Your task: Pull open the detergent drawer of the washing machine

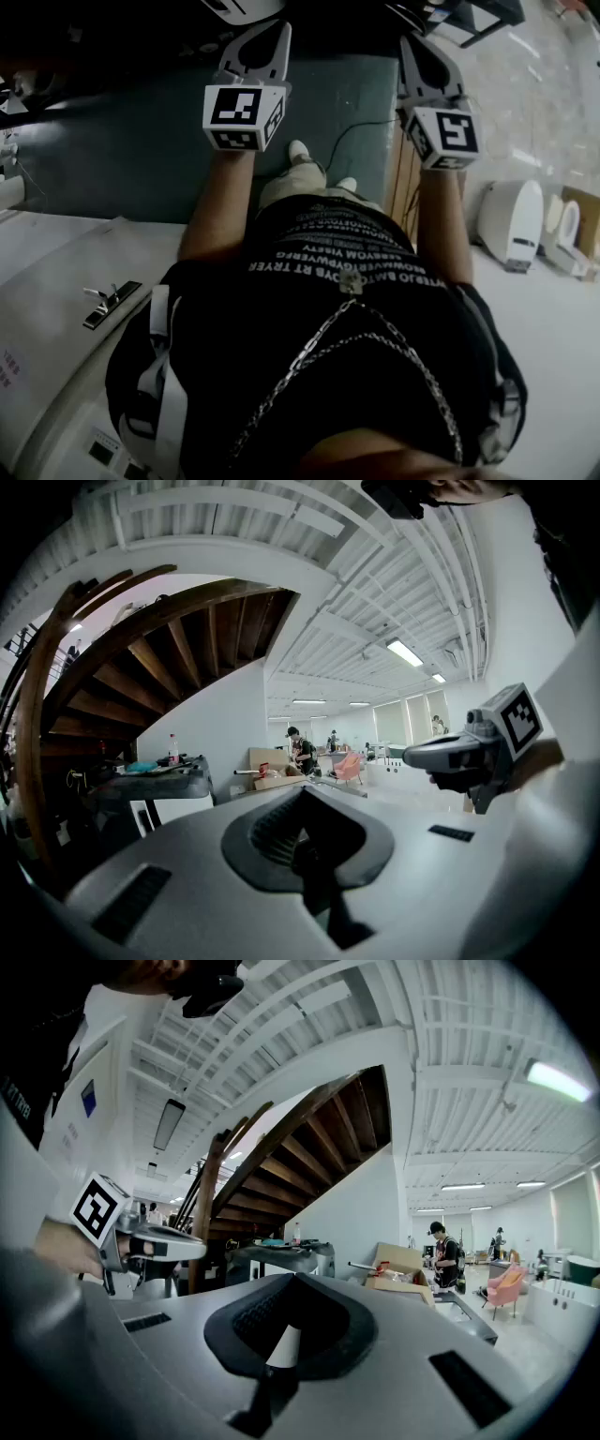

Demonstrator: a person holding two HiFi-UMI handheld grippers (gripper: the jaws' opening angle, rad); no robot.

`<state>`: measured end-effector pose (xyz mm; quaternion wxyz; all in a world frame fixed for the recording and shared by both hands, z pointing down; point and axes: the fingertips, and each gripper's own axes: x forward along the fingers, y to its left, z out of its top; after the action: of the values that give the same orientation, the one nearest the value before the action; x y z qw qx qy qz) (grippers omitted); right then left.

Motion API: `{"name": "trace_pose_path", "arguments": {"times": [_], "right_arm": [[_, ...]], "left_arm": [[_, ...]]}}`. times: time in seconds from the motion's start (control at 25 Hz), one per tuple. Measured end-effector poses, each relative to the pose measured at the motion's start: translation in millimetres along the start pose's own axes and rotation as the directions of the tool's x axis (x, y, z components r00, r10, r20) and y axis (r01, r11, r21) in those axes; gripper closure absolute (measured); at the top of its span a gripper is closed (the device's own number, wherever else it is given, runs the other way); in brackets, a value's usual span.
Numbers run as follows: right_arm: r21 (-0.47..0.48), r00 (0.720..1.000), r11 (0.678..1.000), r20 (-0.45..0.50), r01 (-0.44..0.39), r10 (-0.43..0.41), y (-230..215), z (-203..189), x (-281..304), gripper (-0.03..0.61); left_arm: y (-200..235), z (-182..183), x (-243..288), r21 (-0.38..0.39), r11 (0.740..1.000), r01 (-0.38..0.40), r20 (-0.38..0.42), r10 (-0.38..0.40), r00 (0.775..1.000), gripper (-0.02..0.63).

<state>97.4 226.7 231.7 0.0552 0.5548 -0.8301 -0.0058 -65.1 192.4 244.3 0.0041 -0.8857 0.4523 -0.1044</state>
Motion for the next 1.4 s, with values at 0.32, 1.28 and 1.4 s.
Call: {"name": "trace_pose_path", "arguments": {"times": [0.32,1.28,1.4], "right_arm": [[-0.01,0.998,1.0,-0.059,0.029,-0.029,-12,-27,37,0.575],[-0.04,0.997,0.999,-0.077,0.026,-0.029,45,6,156,0.575],[-0.021,0.997,0.999,-0.071,0.031,-0.032,49,17,158,0.575]], "left_arm": [[36,10,23,0.066,0.998,-0.017,0.032,0.015,0.999,0.611],[138,-2,64,0.022,0.994,0.107,0.089,-0.108,0.99,0.611],[148,-4,69,0.032,0.99,0.141,0.057,-0.142,0.988,0.61]]}}
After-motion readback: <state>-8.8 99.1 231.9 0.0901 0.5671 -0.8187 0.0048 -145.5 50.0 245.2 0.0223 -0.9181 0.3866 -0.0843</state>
